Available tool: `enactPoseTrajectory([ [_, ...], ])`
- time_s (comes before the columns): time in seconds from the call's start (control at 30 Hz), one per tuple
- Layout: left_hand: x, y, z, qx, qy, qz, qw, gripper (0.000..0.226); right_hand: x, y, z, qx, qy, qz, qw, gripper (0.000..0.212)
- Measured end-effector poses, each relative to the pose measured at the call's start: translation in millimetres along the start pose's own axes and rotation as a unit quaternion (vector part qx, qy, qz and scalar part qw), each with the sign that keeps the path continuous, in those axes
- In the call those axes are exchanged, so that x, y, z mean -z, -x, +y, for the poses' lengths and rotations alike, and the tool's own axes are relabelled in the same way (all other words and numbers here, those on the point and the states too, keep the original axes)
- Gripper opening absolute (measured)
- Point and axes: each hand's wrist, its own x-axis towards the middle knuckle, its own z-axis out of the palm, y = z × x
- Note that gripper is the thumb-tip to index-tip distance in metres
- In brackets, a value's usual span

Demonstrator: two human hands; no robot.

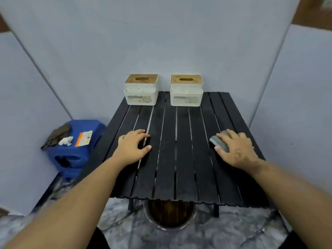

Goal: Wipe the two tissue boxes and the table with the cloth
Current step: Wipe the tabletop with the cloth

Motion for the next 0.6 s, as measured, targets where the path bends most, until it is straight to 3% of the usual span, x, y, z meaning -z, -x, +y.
enactPoseTrajectory([
  [0.1, 3.2, 0.9, 0.8, -0.005, -0.013, 0.002, 1.0, 0.05, -2.2, 29.6, -15.0, -0.008, 0.022, 0.019, 1.0, 0.064],
  [0.4, 5.3, 5.2, 4.5, -0.007, -0.017, 0.006, 1.0, 0.051, -12.4, 84.2, -46.3, -0.008, 0.025, 0.019, 0.999, 0.055],
  [0.5, 6.9, 4.2, 5.0, -0.006, -0.005, 0.005, 1.0, 0.051, -10.9, 82.2, -47.1, -0.02, 0.013, 0.035, 0.999, 0.064],
  [0.6, 8.1, 4.0, 4.5, -0.01, 0.001, 0.002, 1.0, 0.052, -11.7, 73.6, -52.5, -0.026, 0.027, 0.032, 0.999, 0.051],
])
